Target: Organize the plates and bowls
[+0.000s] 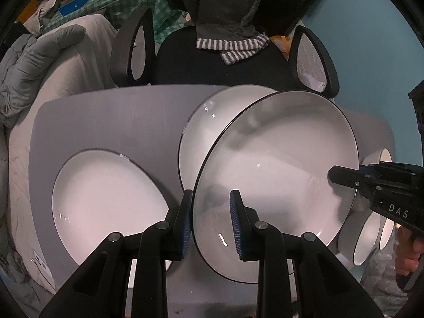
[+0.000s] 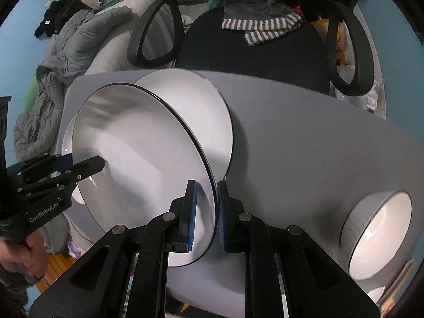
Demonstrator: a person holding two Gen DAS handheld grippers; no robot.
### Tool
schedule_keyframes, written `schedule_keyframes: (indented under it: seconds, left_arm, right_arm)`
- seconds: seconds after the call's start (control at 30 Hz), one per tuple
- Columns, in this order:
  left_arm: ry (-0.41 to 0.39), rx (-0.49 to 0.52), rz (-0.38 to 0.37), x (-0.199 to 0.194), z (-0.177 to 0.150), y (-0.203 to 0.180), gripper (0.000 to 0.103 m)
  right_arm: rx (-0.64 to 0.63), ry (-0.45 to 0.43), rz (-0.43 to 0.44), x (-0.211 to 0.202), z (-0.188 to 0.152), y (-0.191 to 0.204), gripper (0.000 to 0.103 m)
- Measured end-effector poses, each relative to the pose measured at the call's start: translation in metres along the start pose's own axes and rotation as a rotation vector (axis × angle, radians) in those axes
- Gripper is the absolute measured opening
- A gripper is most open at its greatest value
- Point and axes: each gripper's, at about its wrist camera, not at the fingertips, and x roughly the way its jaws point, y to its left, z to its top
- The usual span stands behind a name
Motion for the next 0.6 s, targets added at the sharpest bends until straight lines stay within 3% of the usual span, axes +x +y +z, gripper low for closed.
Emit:
schedule_keyframes:
  seconds: [0.6]
  left_arm:
    - [0.051, -0.058, 0.042, 0.04, 0.032, 0.017, 0.027]
  right_arm:
    - [-0.026, 0.085, -0.015, 0.029, 0.05, -0.005, 0.015]
